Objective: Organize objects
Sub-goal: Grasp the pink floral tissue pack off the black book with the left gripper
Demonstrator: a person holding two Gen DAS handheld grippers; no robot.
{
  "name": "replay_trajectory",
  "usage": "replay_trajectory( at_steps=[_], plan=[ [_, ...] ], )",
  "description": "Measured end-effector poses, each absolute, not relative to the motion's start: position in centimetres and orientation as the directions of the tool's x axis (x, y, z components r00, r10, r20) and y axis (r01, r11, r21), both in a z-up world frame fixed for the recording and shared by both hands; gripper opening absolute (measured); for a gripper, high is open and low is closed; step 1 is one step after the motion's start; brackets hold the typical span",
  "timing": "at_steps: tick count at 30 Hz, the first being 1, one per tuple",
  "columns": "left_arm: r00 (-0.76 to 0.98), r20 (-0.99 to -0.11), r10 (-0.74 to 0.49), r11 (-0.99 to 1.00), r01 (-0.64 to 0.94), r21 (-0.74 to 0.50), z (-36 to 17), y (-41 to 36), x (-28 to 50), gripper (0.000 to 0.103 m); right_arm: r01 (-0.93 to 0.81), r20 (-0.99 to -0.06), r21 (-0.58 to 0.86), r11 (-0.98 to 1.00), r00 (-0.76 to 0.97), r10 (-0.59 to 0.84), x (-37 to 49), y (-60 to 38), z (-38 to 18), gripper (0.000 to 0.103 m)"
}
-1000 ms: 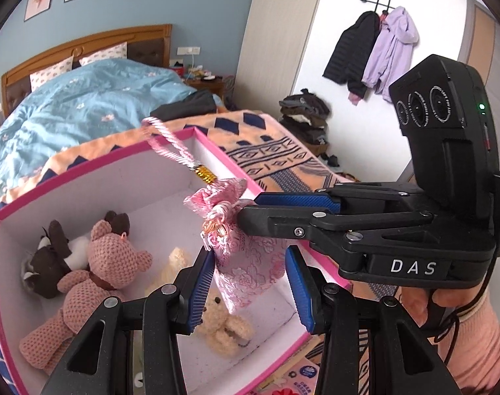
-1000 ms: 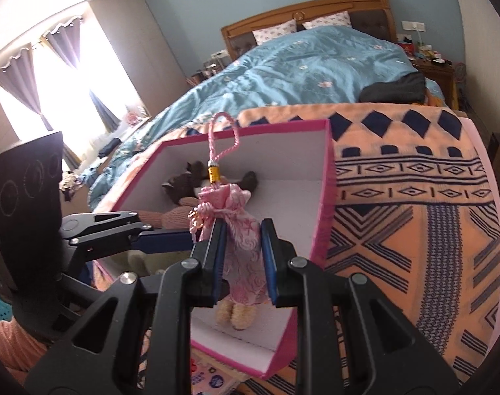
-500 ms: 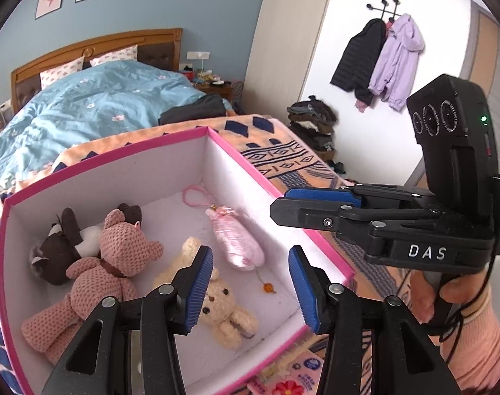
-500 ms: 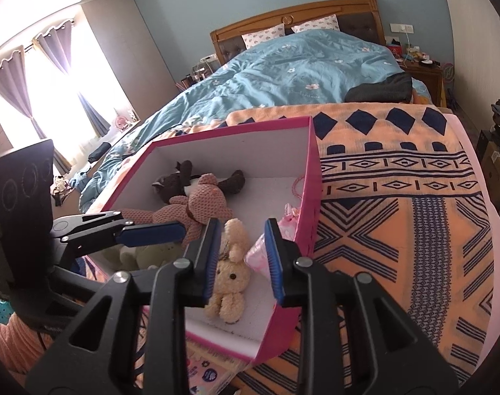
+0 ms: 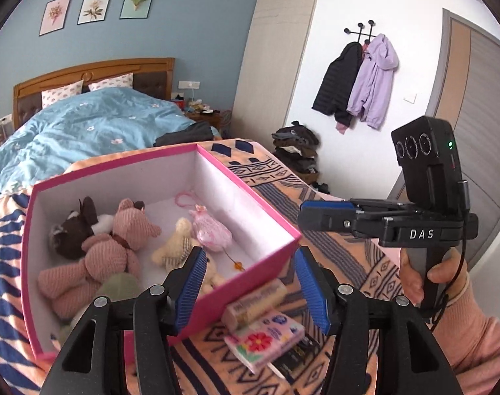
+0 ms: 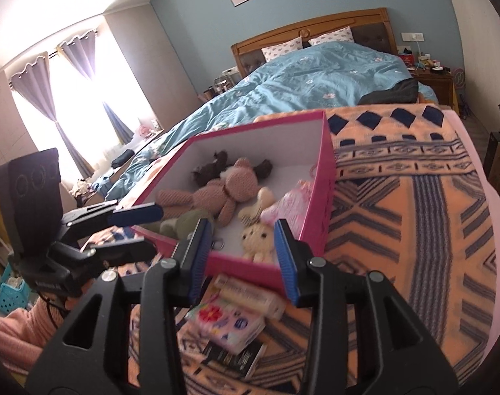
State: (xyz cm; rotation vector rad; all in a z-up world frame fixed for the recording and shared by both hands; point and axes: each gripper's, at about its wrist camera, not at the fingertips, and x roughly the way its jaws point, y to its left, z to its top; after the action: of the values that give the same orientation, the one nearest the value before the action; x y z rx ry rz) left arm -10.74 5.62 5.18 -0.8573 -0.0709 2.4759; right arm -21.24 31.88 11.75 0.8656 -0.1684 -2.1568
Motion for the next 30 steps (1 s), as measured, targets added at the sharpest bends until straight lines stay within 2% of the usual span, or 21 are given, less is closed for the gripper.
replay_trajectory(
  at_steps=[5, 8, 16, 30],
  plan=[
    [-0.645, -0.578, 0.500, -0.857, -0.462, -0.226, 3.5, 6.0, -8.7, 0.057, 0.636, -0.559, 0.399, -0.661, -0.403, -0.725, -19.2, 31.7, 9.7, 0.043],
    [-0.609, -0.601, 0.518, -0.845, -0.474, -0.249, 2.0, 6.3, -7.9, 0.057, 0.627, -0.589, 0.398, -0.669, -0.384, -0.711, -18.1, 31.4, 7.9, 0.048],
    [-0.544, -0.672, 0.502, -0.857, -0.415, -0.305, -2.5, 6.2, -7.3, 0.057, 0.574, -0.639, 0.467, -0.673, -0.307, -0.705, -17.2, 31.2, 3.2, 0.049],
    [-0.494, -0.690, 0.530, -0.847, -0.354, -0.397, -4.7, 5.4, -8.1, 0.057, 0.530, -0.639, 0.513, -0.676, -0.290, -0.712, -17.9, 30.6, 1.9, 0.049]
  ],
)
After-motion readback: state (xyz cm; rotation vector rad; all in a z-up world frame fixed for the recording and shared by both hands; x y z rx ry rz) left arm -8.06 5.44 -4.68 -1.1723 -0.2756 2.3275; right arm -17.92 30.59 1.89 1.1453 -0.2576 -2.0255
